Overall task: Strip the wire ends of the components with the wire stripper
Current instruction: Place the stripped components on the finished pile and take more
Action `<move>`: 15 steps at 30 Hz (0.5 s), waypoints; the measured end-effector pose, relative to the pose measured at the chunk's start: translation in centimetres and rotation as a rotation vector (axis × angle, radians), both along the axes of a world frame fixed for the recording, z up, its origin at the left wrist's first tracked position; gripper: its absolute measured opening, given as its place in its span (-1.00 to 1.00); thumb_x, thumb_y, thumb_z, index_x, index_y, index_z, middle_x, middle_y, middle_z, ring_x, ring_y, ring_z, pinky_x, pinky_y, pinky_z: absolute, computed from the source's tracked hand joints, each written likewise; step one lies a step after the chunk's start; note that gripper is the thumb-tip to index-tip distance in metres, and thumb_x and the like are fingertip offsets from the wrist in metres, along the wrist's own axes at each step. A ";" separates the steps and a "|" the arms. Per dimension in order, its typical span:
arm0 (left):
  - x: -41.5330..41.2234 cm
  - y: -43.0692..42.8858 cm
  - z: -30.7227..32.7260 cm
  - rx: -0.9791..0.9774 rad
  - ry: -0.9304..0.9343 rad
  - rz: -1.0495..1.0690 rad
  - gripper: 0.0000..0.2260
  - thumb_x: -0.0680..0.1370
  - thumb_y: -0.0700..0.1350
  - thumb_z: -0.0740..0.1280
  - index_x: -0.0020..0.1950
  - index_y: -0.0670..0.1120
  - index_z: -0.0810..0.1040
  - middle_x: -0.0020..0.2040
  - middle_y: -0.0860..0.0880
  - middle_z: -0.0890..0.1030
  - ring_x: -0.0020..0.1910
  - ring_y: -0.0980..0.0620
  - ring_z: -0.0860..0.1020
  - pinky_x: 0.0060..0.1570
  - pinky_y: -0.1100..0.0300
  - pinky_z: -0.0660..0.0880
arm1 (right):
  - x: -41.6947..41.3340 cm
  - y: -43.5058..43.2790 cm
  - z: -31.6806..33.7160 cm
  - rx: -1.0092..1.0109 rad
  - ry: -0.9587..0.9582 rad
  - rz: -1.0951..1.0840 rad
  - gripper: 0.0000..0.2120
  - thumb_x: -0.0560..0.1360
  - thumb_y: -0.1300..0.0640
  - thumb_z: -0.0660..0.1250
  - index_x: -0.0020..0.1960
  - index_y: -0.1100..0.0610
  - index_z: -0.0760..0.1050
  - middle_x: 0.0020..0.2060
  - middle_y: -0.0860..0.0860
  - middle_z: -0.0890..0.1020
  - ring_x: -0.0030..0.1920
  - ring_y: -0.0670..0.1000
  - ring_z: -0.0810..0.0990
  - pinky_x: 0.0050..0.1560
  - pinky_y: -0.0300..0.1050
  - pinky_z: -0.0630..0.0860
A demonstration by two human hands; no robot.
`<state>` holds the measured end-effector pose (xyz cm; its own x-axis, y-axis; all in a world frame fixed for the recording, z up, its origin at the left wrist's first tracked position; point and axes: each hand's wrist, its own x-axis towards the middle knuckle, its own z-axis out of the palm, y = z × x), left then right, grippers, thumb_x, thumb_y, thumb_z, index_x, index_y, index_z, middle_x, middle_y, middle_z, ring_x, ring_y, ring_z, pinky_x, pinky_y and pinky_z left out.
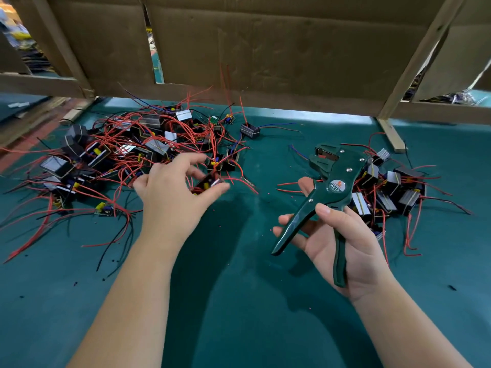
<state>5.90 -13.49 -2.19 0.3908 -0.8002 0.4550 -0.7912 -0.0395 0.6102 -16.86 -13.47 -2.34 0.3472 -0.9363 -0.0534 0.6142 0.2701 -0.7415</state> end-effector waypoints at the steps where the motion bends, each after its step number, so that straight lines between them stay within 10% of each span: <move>1: -0.3 0.1 0.2 -0.072 0.018 -0.055 -0.54 0.31 0.22 0.51 0.14 0.17 0.48 -0.18 0.23 0.55 -0.04 0.14 0.44 -0.01 0.23 0.06 | 0.0 0.0 0.1 0.001 -0.003 0.003 -0.79 0.37 0.26 0.31 -0.03 0.16 0.63 -0.01 0.04 0.65 -0.19 0.25 0.65 -0.16 0.20 0.59; 8: -2.9 0.4 -0.2 -0.204 0.138 -0.364 -0.52 0.28 0.00 0.59 0.08 0.09 0.43 -0.12 0.14 0.48 -0.11 0.17 0.49 -0.02 0.26 0.46 | -0.1 0.1 0.4 -0.003 0.002 0.077 -0.51 0.37 0.23 0.30 0.29 0.32 0.40 0.37 0.14 0.47 -0.19 0.22 0.64 -0.15 0.19 0.59; 15: -3.7 0.6 -0.2 -0.101 0.046 -0.410 -0.68 0.40 0.22 0.42 0.00 0.03 0.56 -0.02 0.15 0.45 -0.05 0.22 0.46 -0.07 0.21 0.44 | -0.7 0.4 0.4 -0.085 -0.081 0.294 -0.40 0.25 0.07 0.57 0.24 0.25 0.55 0.11 0.21 0.61 -0.15 0.22 0.64 -0.08 0.21 0.58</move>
